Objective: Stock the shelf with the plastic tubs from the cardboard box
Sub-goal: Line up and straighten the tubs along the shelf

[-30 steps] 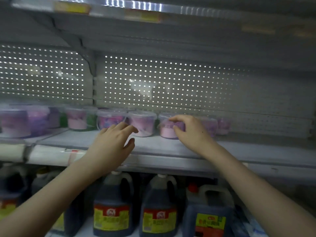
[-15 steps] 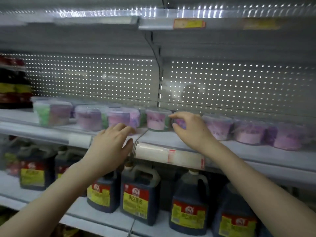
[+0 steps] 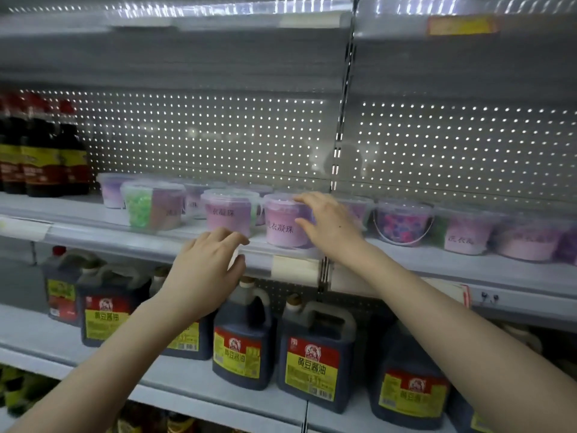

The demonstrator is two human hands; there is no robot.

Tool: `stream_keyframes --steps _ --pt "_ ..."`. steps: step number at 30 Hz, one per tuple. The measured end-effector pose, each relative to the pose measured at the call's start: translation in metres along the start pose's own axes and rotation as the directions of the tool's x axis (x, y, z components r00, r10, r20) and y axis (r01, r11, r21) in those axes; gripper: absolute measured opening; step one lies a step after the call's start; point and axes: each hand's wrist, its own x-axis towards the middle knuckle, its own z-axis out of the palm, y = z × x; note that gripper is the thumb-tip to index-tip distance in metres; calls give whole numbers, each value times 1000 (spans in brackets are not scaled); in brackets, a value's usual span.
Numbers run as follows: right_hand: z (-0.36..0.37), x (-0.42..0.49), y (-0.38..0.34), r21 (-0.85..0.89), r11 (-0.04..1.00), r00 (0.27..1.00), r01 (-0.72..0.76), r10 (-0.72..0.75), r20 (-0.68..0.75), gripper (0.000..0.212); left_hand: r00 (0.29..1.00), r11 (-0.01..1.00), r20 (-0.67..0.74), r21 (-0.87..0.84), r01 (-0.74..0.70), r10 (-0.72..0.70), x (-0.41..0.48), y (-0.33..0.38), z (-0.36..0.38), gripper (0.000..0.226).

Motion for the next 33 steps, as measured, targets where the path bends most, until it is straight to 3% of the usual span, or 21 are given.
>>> stream_keyframes --steps 11,22,33 --pt "-21 -7 32 -69 997 995 -25 19 -96 35 996 995 47 -65 -77 80 11 17 34 31" --pt "-97 -86 142 -123 982 975 -142 117 -190 33 971 967 24 -99 -236 239 33 140 73 55" --pt "-176 -162 233 -188 964 958 -190 140 -251 33 946 946 34 -42 -321 322 42 267 99 43"
